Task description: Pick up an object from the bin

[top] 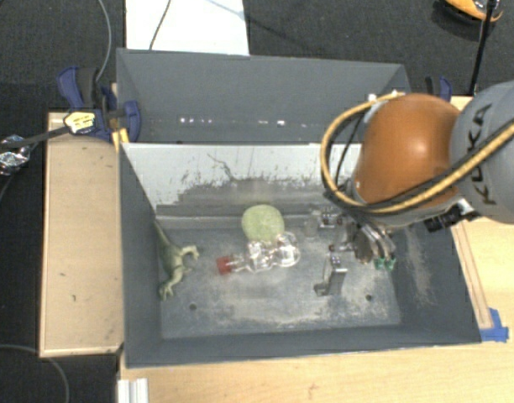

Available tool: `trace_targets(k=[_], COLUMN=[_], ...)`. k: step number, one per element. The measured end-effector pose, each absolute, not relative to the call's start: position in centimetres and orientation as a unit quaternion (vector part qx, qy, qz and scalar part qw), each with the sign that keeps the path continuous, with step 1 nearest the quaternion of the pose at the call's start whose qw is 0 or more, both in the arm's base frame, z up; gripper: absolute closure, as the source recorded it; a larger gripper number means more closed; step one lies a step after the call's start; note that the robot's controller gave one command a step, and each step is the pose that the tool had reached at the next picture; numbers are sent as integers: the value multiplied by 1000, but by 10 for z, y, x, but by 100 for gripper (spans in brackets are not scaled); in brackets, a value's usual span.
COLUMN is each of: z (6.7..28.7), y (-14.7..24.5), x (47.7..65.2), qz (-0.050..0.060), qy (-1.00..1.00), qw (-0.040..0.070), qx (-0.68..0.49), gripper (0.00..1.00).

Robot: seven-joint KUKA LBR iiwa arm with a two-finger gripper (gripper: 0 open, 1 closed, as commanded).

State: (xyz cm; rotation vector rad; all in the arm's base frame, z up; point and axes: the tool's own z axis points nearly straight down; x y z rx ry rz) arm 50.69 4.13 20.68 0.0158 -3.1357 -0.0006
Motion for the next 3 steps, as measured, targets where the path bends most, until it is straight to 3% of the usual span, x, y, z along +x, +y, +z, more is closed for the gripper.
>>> trace_targets(k=[1,2,3], z=[211,165,104], y=[41,58,71], x=[509,520,534], qz=[0,0,-1], qy=[-1000,-1000,-999], qw=[-1,-4,-4], qx=[4,20,36], gripper=[0,0,0])
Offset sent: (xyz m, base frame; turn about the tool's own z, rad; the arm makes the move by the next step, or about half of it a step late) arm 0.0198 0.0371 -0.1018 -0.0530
